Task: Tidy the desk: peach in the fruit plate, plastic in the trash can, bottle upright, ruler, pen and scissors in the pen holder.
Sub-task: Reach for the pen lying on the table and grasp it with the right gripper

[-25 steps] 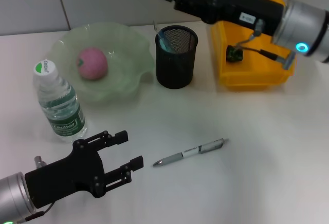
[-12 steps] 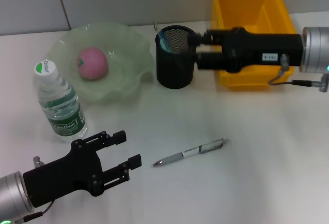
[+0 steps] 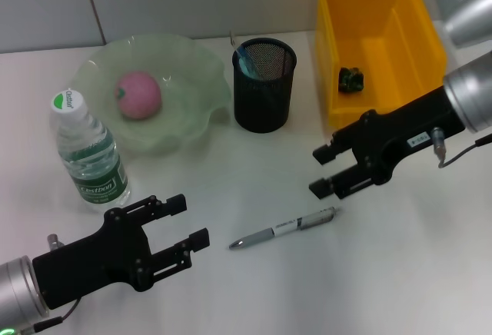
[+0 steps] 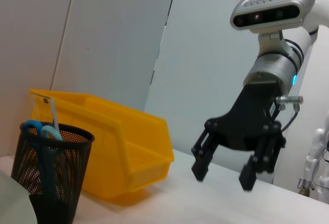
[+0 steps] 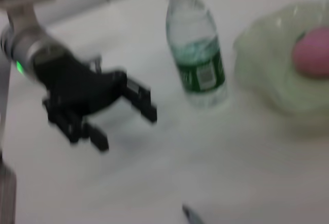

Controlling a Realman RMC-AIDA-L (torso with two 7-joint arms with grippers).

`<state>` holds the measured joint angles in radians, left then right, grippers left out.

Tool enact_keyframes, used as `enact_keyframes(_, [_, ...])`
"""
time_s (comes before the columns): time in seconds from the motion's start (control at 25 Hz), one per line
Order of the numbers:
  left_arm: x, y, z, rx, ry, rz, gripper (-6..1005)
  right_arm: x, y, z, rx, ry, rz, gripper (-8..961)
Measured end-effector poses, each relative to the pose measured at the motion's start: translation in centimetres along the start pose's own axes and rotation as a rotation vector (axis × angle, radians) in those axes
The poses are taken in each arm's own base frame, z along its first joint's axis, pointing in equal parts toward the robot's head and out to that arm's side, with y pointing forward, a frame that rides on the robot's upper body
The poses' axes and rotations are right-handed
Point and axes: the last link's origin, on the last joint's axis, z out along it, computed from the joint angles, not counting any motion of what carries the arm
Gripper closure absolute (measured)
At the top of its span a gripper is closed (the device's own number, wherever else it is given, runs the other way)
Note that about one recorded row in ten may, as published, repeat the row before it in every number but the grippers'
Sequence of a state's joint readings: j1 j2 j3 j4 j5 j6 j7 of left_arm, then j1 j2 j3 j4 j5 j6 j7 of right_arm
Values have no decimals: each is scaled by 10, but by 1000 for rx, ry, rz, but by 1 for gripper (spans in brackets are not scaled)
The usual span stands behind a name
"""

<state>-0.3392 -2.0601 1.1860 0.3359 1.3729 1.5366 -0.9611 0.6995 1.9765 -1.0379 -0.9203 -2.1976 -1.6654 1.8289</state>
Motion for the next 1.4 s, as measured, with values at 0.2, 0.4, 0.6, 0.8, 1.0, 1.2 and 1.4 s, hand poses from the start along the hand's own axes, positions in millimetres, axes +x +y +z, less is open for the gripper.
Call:
enact_keyframes(0.2, [0, 0, 0, 2, -1, -1, 333, -10, 0, 13, 2, 164, -63, 306])
enact_keyframes(0.4, [0, -1, 0, 3, 0, -2, 333, -14, 2, 28, 0, 291, -117, 307])
enact_keyframes(0.6, [0, -1, 1, 3, 0, -3, 333, -19, 5, 38, -1, 357, -172, 307])
enact_keyframes(0.8, [0, -1, 1, 3, 0, -8, 333, -20, 4, 48, 22, 415, -221, 308])
enact_keyframes(1.0, [0, -1, 1, 3, 0, -8, 334, -21, 3, 58, 37, 457, -271, 308])
enact_keyframes(1.2, [-1, 0, 0, 7, -1, -16, 334, -23, 3, 65, 48, 475, -306, 324])
enact_keyframes(1.4, [-1, 0, -1, 7, 0, -28, 334, -23, 4, 73, 52, 506, -346, 396])
